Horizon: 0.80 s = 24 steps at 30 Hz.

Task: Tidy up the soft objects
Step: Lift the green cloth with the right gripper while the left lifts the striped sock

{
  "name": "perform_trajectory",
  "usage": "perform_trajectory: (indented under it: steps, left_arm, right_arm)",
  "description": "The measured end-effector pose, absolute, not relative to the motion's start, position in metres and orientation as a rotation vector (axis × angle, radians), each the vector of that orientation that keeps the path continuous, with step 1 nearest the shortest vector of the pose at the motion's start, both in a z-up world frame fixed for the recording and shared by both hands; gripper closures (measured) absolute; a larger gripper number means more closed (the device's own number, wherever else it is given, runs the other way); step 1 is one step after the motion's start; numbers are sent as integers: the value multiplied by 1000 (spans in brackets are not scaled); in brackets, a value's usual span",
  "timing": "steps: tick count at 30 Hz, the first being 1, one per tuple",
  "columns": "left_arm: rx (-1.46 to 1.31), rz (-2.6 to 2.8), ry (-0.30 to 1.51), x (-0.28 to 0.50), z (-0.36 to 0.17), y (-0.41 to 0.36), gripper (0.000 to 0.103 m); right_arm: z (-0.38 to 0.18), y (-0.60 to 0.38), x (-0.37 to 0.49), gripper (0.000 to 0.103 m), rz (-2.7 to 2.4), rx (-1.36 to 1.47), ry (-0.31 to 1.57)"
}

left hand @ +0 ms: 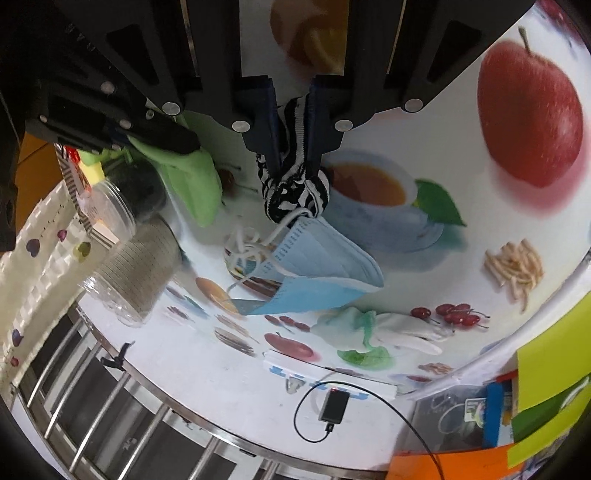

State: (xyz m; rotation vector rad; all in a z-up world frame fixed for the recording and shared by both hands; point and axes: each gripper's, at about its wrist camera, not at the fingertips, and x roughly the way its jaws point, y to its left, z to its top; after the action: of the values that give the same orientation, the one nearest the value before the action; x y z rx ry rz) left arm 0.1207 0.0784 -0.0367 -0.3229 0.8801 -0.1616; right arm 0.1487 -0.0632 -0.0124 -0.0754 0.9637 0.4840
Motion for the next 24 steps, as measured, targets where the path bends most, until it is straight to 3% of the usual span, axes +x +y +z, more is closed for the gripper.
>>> perform_trajectory:
  steps: [24]
  left_arm:
    - [-233,-208,766,57,21,52,91]
  right_arm:
    - [49,-109,92,96,568,28,758]
